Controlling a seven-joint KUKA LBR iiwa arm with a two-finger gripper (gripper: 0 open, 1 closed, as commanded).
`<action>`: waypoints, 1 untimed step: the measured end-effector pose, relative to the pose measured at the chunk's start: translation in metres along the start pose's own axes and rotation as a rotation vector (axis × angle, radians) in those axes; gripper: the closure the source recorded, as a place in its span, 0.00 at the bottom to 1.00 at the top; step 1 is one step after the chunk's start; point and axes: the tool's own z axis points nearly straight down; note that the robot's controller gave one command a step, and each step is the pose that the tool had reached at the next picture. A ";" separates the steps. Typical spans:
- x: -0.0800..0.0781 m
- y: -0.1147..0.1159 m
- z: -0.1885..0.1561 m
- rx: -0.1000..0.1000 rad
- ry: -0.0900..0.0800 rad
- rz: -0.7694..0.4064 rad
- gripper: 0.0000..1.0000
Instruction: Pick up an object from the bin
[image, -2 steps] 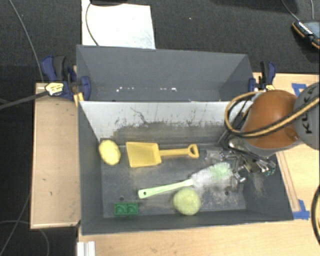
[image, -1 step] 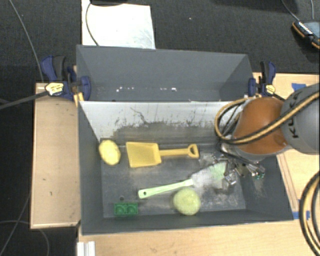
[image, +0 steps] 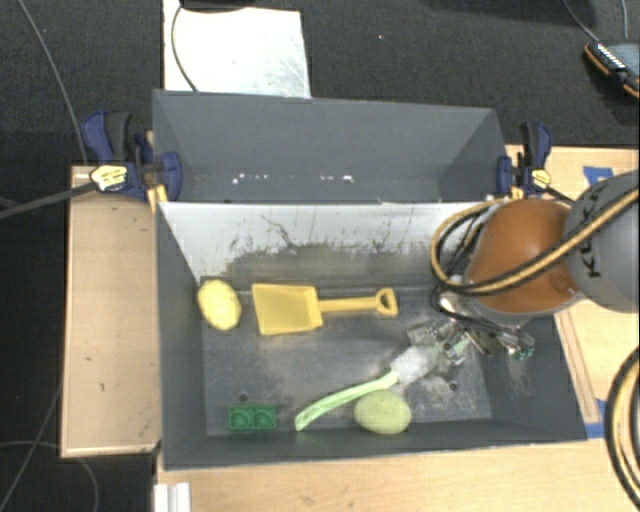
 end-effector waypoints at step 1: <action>0.001 0.001 0.000 -0.001 0.001 -0.032 1.00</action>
Offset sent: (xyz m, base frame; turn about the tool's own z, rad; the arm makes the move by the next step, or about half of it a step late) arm -0.0008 0.0002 0.1101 -0.0182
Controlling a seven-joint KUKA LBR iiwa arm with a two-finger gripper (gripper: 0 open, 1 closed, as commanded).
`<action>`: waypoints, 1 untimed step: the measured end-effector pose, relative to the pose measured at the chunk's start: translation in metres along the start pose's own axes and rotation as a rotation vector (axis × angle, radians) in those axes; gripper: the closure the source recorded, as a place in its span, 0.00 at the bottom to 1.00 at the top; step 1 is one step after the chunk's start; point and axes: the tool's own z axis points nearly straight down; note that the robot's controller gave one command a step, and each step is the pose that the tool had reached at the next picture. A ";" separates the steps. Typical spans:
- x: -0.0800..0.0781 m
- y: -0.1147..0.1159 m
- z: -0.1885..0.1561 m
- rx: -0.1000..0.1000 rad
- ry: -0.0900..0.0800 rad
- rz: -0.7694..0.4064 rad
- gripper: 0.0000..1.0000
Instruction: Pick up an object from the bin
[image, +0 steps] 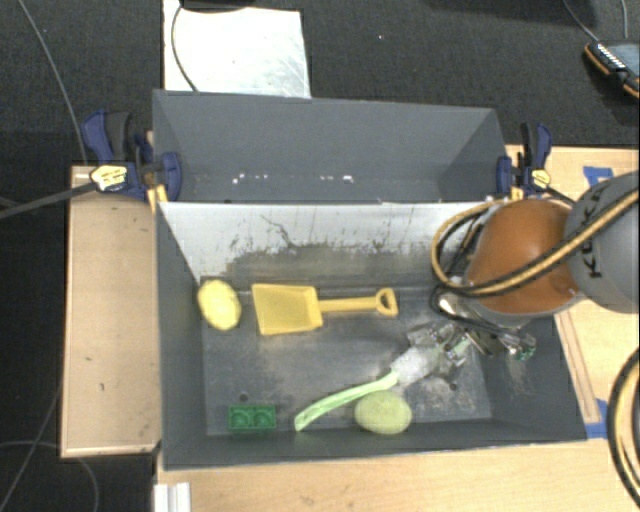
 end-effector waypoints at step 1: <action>0.002 0.002 -0.028 -0.006 0.005 0.003 1.00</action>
Offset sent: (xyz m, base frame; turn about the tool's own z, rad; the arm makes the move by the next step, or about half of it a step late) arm -0.0028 0.0007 0.0481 0.0002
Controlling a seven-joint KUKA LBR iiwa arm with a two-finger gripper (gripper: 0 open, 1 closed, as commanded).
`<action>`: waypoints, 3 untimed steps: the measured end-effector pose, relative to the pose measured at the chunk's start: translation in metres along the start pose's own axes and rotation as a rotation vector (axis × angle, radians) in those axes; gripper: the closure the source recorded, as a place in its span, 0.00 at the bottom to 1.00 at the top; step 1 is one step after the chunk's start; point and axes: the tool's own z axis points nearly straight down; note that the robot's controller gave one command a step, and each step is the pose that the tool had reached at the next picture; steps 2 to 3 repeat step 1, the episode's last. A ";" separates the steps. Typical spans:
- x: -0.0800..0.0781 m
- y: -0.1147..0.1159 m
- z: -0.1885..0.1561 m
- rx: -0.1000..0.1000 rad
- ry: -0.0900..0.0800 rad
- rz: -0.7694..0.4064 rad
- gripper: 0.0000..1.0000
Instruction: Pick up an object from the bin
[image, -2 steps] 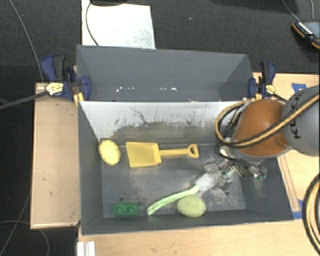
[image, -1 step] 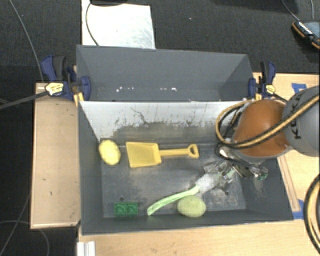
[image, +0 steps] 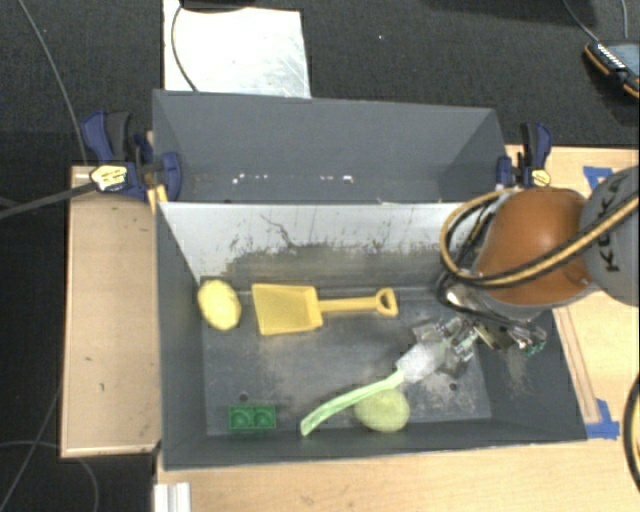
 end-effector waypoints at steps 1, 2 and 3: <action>-0.003 -0.002 -0.036 0.009 -0.010 0.002 1.00; -0.003 -0.002 -0.036 0.009 -0.010 0.002 1.00; -0.003 -0.002 -0.036 0.009 -0.010 0.002 1.00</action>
Offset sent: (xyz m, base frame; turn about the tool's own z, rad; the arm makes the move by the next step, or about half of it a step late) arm 0.0023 -0.0003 0.0460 0.0024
